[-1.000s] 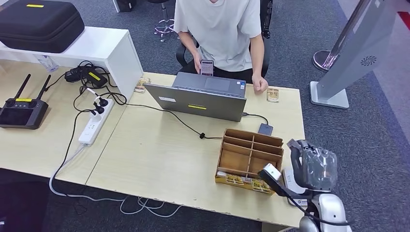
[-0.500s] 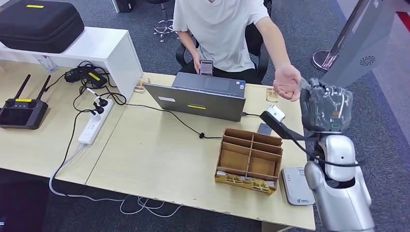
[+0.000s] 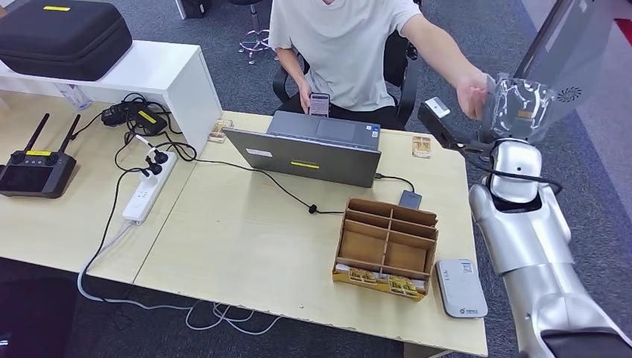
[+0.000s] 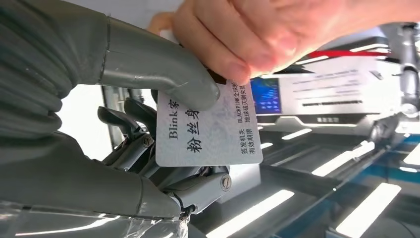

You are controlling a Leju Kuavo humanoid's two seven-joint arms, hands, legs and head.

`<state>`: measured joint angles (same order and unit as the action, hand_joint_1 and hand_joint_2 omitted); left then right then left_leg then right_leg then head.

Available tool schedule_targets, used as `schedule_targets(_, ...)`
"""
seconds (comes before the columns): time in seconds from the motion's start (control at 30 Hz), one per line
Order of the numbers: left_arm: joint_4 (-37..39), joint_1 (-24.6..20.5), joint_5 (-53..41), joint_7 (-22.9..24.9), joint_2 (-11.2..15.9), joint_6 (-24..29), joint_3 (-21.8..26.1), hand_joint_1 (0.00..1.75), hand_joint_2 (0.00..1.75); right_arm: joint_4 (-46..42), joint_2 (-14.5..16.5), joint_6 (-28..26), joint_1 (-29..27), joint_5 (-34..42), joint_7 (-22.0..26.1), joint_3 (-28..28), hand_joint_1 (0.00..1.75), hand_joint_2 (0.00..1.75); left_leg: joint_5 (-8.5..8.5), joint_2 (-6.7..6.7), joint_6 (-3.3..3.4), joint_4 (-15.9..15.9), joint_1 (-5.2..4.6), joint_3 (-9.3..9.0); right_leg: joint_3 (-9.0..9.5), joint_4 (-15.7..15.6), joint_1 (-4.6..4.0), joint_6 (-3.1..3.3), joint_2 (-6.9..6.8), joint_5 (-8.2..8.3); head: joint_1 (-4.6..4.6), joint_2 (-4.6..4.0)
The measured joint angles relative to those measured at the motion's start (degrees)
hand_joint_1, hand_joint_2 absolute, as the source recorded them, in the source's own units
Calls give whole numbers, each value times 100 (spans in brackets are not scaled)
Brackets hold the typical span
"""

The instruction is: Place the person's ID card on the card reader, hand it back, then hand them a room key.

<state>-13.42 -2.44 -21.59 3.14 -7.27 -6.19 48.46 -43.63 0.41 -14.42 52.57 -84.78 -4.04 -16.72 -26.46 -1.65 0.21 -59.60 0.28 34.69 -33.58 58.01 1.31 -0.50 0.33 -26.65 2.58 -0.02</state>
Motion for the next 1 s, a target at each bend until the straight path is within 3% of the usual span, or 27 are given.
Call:
schedule_targets(0.1,0,0,0,-16,3,0,0,0,175,349,1,-11,65,-21,-37,61,175,175,0,0,0,-1,-1,3,-2,0,0,-3,1,2,0,-1)
schedule_targets(0.23,0,0,0,-17,6,-24,0,0,175,609,4,-15,100,-28,-39,118,0,175,0,-1,0,-1,0,7,-7,0,0,-3,0,2,0,-1)
schedule_targets(0.33,0,0,-4,-17,6,-115,0,0,175,710,5,-43,106,-30,11,172,0,175,-1,-1,0,0,0,8,-11,0,0,-3,1,1,0,1)
schedule_targets(0.4,0,0,-1,-18,5,-162,1,0,175,757,5,-94,105,-31,86,216,0,87,-1,1,-1,0,0,9,-12,0,0,-3,3,1,0,0)
schedule_targets(0.47,0,-1,20,-21,4,-143,12,0,175,791,5,-180,93,-27,214,260,0,87,-1,2,-1,0,0,9,-13,0,0,-3,4,1,0,-1)
schedule_targets(0.53,0,-1,34,-16,3,-83,31,0,175,780,6,-276,46,-2,433,303,0,175,-1,2,0,0,0,8,-12,0,0,-3,3,1,-1,-1)
schedule_targets(0.83,0,0,45,46,-8,40,134,0,175,167,44,-342,-454,272,1157,394,0,175,-1,1,0,0,0,8,-12,-1,0,-3,2,2,-1,0)
schedule_targets(1.0,0,2,139,49,-42,149,277,0,175,-1122,-20,-346,-1373,791,1621,320,0,175,-5,-1,1,0,0,9,-14,-4,0,-4,1,-5,0,0)
